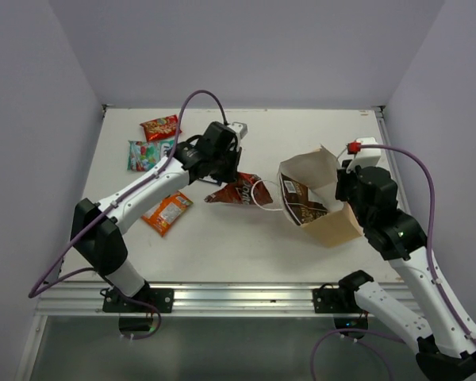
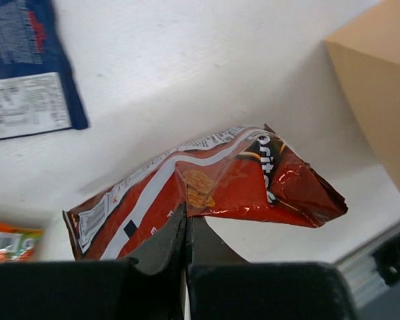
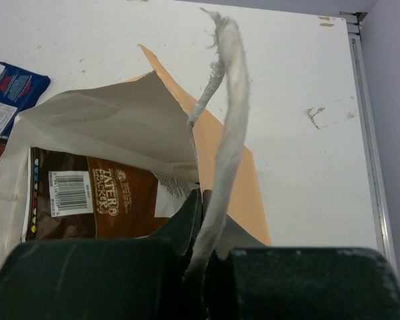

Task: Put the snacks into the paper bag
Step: Pick up the snack from the center of the board, then place the snack at the center of the board, then adjust the snack at the center of the board.

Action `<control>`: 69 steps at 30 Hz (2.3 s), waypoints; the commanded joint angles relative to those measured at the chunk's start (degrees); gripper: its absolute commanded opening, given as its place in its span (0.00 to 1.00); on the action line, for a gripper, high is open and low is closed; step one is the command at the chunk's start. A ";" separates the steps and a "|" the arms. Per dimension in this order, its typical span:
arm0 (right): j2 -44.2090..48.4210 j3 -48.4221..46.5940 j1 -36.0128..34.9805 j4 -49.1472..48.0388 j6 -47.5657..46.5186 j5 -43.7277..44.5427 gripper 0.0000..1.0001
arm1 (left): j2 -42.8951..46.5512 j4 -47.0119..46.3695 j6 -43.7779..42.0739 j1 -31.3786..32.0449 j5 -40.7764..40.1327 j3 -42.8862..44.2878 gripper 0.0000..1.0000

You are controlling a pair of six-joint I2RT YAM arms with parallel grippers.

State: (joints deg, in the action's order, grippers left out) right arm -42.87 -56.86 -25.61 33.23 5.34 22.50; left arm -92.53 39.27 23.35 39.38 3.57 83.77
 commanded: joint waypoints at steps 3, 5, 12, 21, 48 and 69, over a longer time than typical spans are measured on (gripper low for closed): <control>1.48 -0.44 -0.23 -3.09 0.63 -0.35 0.00 | -2.92 3.27 0.20 -1.14 -17.81 4.39 0.00; 1.48 -0.44 -0.32 -3.09 0.63 -0.35 0.00 | -1.87 1.70 0.20 -0.71 -16.67 2.47 0.00; 1.21 -0.44 -0.32 -3.26 0.72 -0.53 0.00 | 1.82 -0.41 2.74 6.93 -11.15 -8.87 0.12; 0.77 -0.36 -0.32 -3.44 0.90 -0.79 0.00 | 14.74 -14.47 9.07 10.63 4.59 -25.66 0.52; 0.77 -0.18 -0.32 -3.17 1.25 -1.50 0.00 | -2.21 -36.36 12.59 2.55 -1.47 -31.28 0.46; 0.60 0.00 -0.23 -3.62 1.25 -1.58 0.00 | -13.74 -36.89 0.19 3.16 -0.23 -15.65 0.47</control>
State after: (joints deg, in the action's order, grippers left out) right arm -42.78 -56.01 -25.61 32.67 6.39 21.08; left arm -108.64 1.93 25.43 42.50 2.85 66.35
